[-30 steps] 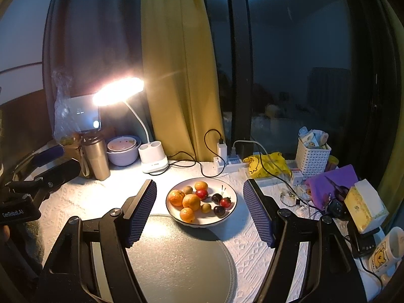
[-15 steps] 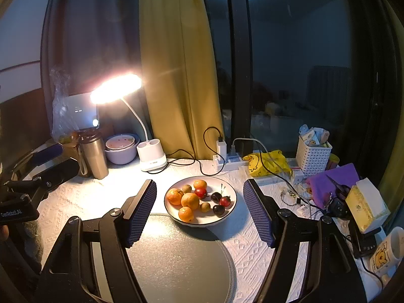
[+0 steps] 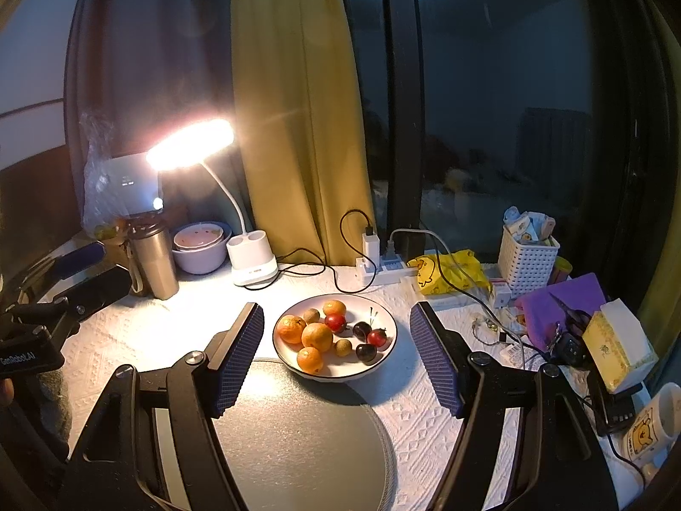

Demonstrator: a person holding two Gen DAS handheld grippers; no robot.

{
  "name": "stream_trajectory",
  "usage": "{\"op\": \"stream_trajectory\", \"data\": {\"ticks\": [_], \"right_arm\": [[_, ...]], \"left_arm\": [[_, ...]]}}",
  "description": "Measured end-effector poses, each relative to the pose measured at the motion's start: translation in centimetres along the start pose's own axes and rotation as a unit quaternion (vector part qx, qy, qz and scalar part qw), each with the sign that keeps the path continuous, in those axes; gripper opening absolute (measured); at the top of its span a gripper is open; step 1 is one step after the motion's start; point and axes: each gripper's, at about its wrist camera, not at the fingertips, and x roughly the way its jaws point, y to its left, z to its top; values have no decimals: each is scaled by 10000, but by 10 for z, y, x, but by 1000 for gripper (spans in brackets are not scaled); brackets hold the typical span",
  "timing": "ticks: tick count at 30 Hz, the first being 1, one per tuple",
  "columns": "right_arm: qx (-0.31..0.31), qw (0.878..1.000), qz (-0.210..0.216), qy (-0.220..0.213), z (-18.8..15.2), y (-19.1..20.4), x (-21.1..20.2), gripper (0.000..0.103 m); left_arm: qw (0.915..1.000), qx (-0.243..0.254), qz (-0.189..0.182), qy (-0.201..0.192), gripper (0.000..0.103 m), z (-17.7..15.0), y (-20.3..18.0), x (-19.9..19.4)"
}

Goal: Organize fruits

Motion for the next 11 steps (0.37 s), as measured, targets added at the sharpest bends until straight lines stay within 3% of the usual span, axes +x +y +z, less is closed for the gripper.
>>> {"op": "stream_trajectory", "data": {"ticks": [11], "right_arm": [[41,10000,-57,69,-2,-7,12,74]], "left_arm": [[10000,1,9,64,96,-2,5,13]]}}
